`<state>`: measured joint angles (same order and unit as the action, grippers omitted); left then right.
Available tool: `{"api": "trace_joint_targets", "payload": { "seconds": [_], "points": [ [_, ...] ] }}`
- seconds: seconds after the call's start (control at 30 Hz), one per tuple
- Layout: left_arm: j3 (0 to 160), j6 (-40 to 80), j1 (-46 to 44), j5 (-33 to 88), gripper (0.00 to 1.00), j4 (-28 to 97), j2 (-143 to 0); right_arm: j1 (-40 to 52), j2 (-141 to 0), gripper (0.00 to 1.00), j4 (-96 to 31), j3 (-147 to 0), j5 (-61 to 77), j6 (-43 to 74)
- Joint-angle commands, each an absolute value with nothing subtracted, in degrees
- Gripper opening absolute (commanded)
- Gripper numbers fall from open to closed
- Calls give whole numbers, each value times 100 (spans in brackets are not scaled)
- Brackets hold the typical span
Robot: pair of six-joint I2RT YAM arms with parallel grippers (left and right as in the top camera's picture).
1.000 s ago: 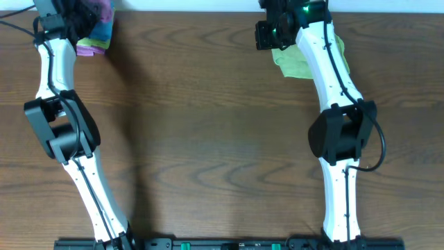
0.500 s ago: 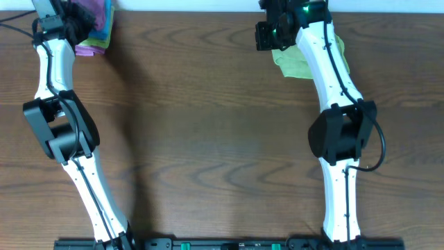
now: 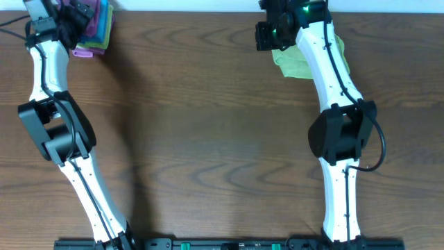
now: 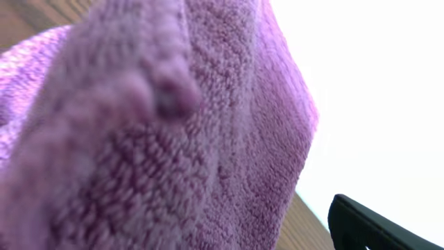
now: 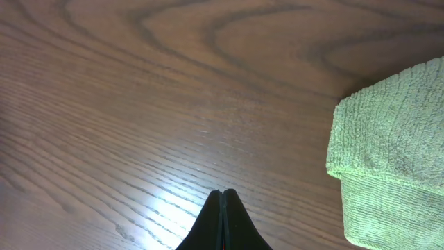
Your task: Fold the cloth
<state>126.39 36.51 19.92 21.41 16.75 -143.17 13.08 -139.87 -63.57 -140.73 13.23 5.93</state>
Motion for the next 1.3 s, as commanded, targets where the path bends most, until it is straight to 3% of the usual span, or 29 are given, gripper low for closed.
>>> {"api": "trace_joint_targets", "payload": {
  "seconds": [0.0, 0.57, 0.93, 1.27],
  "points": [
    [12805, 3839, 2102, 2134, 95, 1730, -14409, 1347, -13985, 1, -6366, -14068, 1306, 661],
    [12807, 3809, 2213, 2961, 95, 2121, -14075, 1347, -13985, 1, -6366, -14068, 1306, 661],
    [12805, 3577, 2340, 2484, 95, 2989, -13314, 1347, -13985, 1, -6366, -14068, 1308, 661],
    [12805, 3350, 2388, 1761, 95, 4735, -12689, 1334, -13979, 1, -6401, -14068, 1313, 661]
  ]
}}
